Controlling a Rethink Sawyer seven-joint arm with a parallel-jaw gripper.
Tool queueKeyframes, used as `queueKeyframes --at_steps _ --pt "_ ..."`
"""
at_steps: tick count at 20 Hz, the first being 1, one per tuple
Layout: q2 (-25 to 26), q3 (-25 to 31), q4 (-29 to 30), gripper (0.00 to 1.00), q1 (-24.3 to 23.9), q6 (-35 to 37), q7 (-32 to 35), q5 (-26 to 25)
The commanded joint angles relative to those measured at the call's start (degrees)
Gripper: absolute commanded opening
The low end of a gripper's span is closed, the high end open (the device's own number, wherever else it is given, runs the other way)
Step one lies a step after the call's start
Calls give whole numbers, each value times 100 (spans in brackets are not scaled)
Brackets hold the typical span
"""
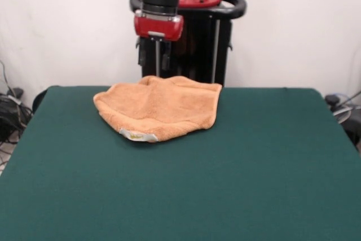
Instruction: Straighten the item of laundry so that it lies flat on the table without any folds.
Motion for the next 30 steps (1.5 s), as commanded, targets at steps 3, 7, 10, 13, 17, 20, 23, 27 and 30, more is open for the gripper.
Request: queueKeyframes --at_steps 3,7,10,13,17,20,23,27,30 --pt "-99 887 -433 100 67 425 -13 452" --pt "202 696 -834 100 239 57 238 343" --pt "406 459 -1130 100 389 -281 424 352" --pt "453 451 -1265 100 407 -260 412 402" --pt "818 256 -1571 100 476 -214 792 884" --pt "1378 -530 -1999 100 1029 -329 1590 1778" --pt "1658 -993 -2237 100 1496 -348 1881 2616" --pt "2040 -1632 -2730 100 2172 161 2041 3643" --pt "2409 -2176 -3202 100 2661 768 2162 4495"
